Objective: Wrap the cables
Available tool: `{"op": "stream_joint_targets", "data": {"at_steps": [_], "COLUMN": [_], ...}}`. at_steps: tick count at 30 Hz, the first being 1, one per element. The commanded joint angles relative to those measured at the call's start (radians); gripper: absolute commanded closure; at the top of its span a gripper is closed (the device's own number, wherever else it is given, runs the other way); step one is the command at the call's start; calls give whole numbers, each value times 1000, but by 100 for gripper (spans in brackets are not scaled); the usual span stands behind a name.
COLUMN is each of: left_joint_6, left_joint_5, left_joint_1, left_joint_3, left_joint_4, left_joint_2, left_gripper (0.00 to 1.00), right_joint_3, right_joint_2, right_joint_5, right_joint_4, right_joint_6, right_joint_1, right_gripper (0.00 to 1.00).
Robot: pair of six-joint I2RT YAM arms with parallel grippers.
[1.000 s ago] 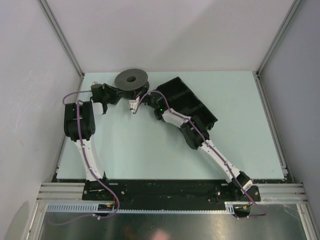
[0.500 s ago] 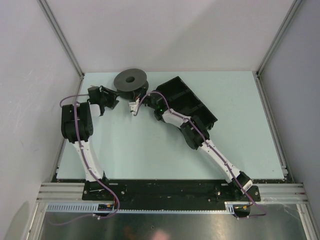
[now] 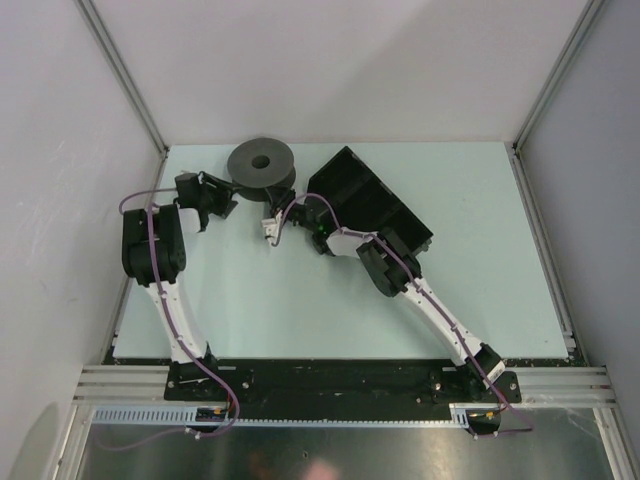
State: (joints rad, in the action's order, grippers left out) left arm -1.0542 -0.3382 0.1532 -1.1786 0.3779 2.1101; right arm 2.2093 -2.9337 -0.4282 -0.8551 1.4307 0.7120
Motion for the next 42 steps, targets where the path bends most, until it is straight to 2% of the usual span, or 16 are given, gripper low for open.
{"op": "stream_joint_targets", "data": {"at_steps": [1,13,16,31,34,38,42], "left_joint_6": [43,50,53,103,141,191,310], "left_joint_5": [7,9,5,28,35,37,15], "left_joint_1": [8,6,6,26,45,77,93], "left_joint_3": [4,14,17,42,48,47,21], "left_joint_4": [-21,-22,-21,-23,-44,-104,-184], "left_joint_2": [-61,-92,-103,-220,-257,-307,-362], "left_gripper": [37,37,37,33,30,21,13], "right_joint_3": [-102,-224,-231,-289,-333,-404,-498], "right_joint_2": [24,122,147,286,329,393,486], "right_joint_5": [-2,1,11,37,46,69,106], "right_joint_4": [-142,-231,-238,-271,-280,-300,-316], "right_joint_6": [8,-4,-20,-42,-47,-59,-86], "right_joint_1": [6,19,26,24,20,16,12], "right_gripper": [69,61,57,47,45,42,36]}}
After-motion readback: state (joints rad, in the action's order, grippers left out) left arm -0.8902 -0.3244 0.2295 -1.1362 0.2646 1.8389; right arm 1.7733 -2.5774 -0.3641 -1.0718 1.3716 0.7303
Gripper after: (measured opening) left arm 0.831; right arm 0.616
